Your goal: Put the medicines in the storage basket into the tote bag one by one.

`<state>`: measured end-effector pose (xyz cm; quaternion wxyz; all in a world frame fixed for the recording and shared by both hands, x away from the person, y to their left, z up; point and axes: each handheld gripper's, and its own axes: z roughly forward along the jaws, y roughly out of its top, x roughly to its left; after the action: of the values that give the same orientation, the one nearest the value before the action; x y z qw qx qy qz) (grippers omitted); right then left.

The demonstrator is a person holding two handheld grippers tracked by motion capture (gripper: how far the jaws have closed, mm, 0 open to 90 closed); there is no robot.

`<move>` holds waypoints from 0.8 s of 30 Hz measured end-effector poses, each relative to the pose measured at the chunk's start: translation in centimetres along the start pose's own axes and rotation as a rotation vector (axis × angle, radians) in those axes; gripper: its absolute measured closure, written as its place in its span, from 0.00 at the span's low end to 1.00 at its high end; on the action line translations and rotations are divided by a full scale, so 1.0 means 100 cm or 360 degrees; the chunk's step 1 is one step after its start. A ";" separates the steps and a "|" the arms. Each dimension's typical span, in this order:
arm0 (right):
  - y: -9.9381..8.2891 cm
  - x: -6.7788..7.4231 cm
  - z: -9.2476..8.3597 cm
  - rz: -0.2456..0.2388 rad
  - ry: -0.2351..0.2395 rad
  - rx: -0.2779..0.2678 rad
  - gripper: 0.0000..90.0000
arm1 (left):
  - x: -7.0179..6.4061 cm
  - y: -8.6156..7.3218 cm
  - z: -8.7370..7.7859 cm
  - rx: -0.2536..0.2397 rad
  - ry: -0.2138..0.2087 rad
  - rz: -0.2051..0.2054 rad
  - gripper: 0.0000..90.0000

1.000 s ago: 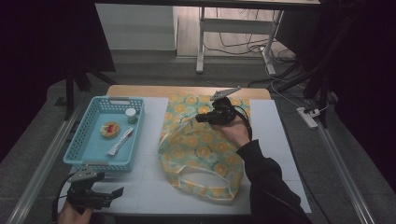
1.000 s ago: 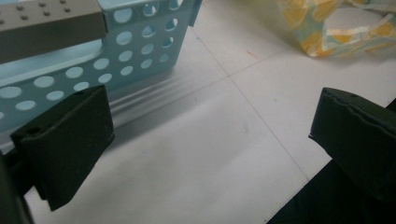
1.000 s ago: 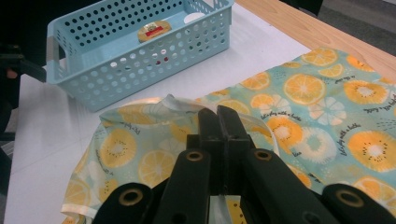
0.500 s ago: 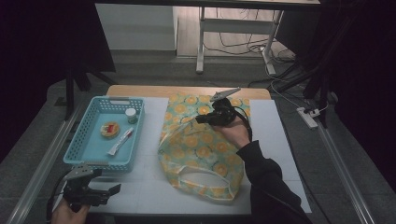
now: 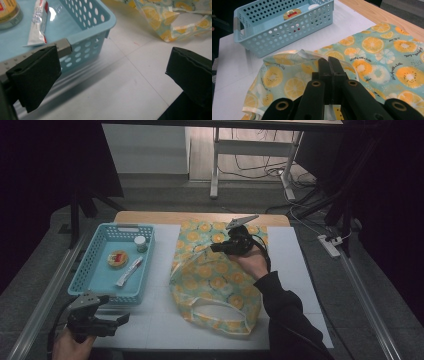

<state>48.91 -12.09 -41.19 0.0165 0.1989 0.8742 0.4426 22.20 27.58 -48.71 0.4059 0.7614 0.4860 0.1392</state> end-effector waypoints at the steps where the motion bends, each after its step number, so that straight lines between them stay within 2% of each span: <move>1: 0.000 0.000 0.000 0.0000 -0.0003 0.0000 1.00 | 0.001 0.001 -0.001 -0.0005 0.0002 -0.0010 0.00; 5: 0.000 0.000 -0.001 0.0003 -0.0006 -0.0001 1.00 | 0.009 0.005 -0.003 -0.0033 0.0016 -0.0028 0.00; 9: -0.001 -0.001 -0.001 0.0003 -0.0008 0.0002 1.00 | 0.017 0.009 -0.002 -0.0011 0.0008 -0.0044 0.01; 13: -0.001 -0.001 -0.001 0.0007 -0.0009 0.0003 1.00 | 0.022 0.013 0.000 -0.0033 -0.0016 -0.0096 0.00; 14: -0.001 -0.001 -0.001 0.0008 -0.0008 0.0004 1.00 | 0.023 0.015 0.000 -0.0040 -0.0004 -0.0100 0.00; 16: -0.001 -0.002 -0.001 0.0007 -0.0010 0.0005 1.00 | 0.023 0.018 0.001 -0.0027 0.0030 -0.0087 0.00; 21: -0.001 -0.002 -0.002 0.0003 -0.0014 0.0003 1.00 | 0.024 0.026 0.004 -0.0004 0.0049 -0.0074 0.00; 24: 0.000 -0.002 -0.002 0.0002 -0.0015 0.0002 1.00 | 0.027 0.031 0.008 0.0031 0.0052 -0.0094 0.00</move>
<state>49.00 -12.33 -41.12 0.0202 0.2015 0.8743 0.4411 25.92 28.91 -47.35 0.3945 0.7483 0.5161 0.1348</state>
